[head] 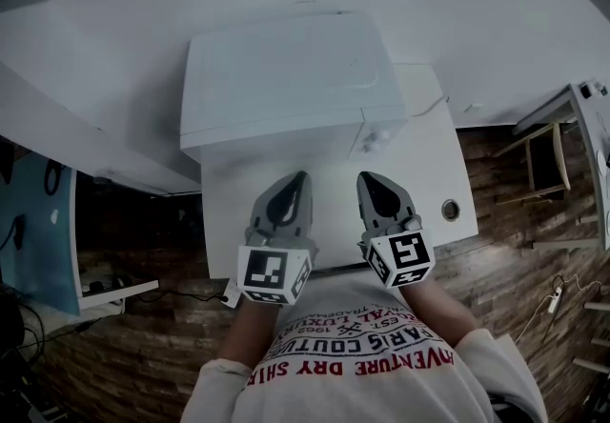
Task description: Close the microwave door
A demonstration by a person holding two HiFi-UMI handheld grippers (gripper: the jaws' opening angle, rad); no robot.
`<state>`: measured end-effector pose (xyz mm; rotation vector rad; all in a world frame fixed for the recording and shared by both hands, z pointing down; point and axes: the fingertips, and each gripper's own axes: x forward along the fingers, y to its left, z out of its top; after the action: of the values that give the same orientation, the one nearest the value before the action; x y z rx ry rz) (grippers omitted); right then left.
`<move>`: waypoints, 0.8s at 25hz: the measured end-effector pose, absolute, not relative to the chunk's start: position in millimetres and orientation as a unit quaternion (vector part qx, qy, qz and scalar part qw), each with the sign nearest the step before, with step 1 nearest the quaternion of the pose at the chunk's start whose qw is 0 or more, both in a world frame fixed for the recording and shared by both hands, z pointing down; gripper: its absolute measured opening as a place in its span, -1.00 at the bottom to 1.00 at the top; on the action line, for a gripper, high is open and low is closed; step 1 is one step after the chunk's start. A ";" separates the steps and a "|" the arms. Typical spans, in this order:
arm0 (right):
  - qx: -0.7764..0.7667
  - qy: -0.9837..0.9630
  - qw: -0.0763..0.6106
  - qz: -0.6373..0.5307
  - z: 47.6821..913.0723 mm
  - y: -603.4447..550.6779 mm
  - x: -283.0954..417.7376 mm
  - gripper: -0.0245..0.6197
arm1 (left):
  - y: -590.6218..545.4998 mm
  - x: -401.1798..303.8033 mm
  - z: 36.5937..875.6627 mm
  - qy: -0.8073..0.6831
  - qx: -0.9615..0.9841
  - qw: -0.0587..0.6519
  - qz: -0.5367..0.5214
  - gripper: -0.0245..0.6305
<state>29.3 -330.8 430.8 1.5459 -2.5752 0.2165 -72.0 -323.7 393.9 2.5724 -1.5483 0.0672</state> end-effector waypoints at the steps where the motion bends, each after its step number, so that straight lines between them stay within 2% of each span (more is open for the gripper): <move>1: 0.509 -0.855 0.067 0.071 430.5 -330.0 28.0 -0.89 | -323.0 -71.0 392.4 -0.513 0.855 0.067 0.022 -0.94; 20: 0.504 -0.857 0.082 0.065 429.5 -325.2 22.4 -0.89 | -319.2 -67.1 404.3 -0.514 0.854 0.072 0.040 -0.94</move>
<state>22.4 -325.2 429.5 1.5066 -2.5610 0.1947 -67.1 -319.2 404.3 2.5671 -1.5443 0.1201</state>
